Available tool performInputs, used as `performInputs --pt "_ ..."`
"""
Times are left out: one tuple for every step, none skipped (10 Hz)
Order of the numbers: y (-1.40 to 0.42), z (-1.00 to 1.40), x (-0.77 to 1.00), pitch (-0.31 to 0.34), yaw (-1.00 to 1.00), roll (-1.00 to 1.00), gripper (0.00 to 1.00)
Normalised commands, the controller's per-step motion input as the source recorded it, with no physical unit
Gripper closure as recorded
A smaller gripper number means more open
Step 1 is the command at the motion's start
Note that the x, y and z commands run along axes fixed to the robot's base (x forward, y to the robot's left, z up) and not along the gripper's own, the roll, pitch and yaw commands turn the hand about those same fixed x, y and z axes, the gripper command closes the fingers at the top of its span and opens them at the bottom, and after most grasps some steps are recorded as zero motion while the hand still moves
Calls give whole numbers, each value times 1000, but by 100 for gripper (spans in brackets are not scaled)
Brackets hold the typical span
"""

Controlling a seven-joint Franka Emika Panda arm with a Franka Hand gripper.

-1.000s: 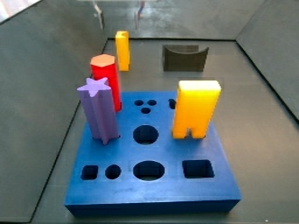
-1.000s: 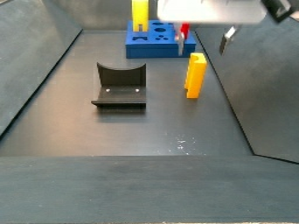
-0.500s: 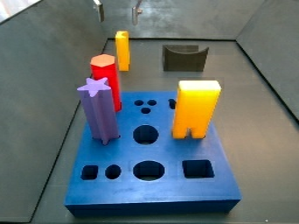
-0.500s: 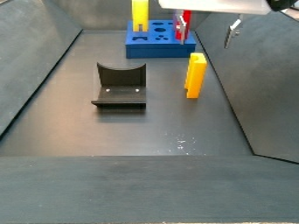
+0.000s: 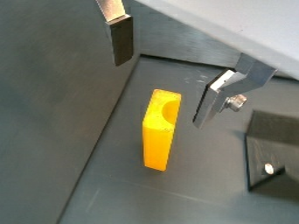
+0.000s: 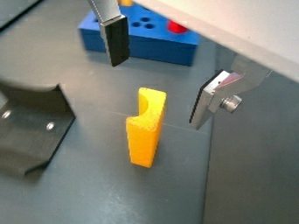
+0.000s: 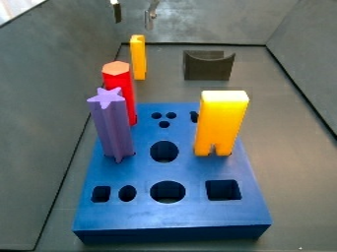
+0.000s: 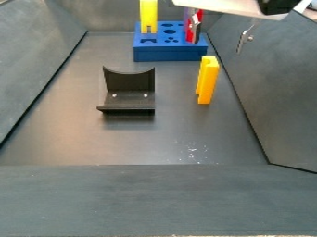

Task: Pick up the arch object. Move up. Rotate the arch object. Move to above the board. Insert the arch object.
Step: Rotate the arch object.

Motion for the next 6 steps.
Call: performInputs --pt "18 -29 30 3 -1000 -10 0" --pt "18 -29 30 3 -1000 -11 0" --pt "18 -28 30 4 -1000 -12 0" --pt "18 -28 30 4 -1000 -12 0" --pt "18 -28 30 4 -1000 -14 0" --pt "18 -28 30 5 -1000 -15 0"
